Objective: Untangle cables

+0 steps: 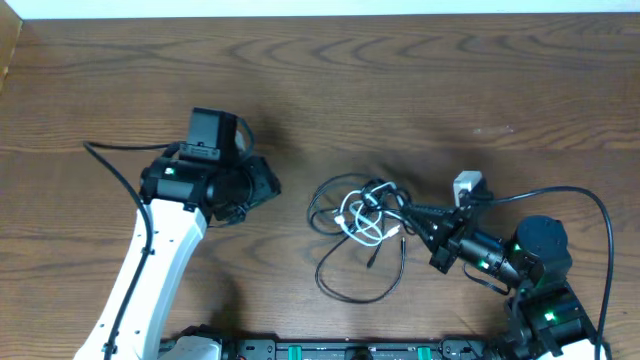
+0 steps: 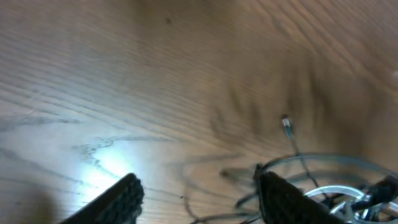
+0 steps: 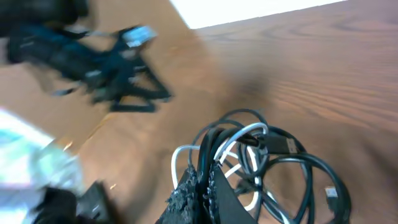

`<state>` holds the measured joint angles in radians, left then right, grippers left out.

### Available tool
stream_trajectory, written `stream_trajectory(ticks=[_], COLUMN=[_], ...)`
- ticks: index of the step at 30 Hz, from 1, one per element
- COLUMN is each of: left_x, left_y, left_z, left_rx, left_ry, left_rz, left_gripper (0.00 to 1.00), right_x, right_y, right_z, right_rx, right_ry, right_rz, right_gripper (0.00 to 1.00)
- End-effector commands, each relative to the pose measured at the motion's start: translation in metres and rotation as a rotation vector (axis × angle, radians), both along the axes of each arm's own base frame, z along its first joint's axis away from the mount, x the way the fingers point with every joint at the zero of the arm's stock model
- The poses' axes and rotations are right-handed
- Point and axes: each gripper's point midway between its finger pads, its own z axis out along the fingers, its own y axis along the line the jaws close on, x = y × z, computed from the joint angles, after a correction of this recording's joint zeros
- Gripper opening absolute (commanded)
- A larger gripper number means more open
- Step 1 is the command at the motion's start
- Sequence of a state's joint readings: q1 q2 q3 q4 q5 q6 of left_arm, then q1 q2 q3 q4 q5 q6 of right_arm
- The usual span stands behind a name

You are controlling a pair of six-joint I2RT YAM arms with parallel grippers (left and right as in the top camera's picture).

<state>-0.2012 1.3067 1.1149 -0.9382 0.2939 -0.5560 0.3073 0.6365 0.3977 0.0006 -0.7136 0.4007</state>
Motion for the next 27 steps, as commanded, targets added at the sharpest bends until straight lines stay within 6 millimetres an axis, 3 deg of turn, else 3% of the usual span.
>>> stream_trajectory(ticks=[1,4,5,6,12,17,20,25,27], left_x=[-0.003,-0.005,-0.006,-0.007,-0.011,-0.021,-0.024,-0.025,-0.024], left_y=[-0.015,-0.044,-0.054,-0.061,-0.073,-0.084,-0.090,-0.094,-0.094], left_z=[0.000,0.010,0.013,0.016,0.017,0.017,0.017,0.010,0.004], left_rx=[-0.014,-0.104,-0.133,-0.152,-0.139,-0.083,-0.077,-0.076,-0.075], left_ry=[-0.007,-0.055,-0.074,-0.090,-0.126,-0.208,-0.222,-0.201,-0.179], left_rz=[-0.077,-0.218,-0.267,-0.301,-0.400,-0.634,-0.684,-0.696,-0.696], left_gripper=[0.69,0.82,0.93,0.94,0.94,0.94,0.94,0.94,0.86], right_x=[-0.031,-0.031,-0.029,-0.027,-0.023,-0.029,-0.029,-0.053,-0.064], right_y=[0.019,0.022,0.023,0.023,0.031,0.039,0.041,0.042,0.041], right_z=[0.014,0.008,0.004,0.001,-0.007,0.000,0.006,0.028,0.038], right_rx=[0.020,0.005,-0.007,-0.019,-0.007,0.038,0.065,0.130,0.147], right_ry=[-0.091,-0.095,-0.103,-0.111,-0.097,-0.152,-0.156,-0.215,-0.255], right_rz=[0.238,0.267,0.271,0.276,0.341,0.450,0.476,0.625,0.686], right_gripper=[0.01,0.01,0.01,0.01,0.01,0.01,0.01,0.01,0.01])
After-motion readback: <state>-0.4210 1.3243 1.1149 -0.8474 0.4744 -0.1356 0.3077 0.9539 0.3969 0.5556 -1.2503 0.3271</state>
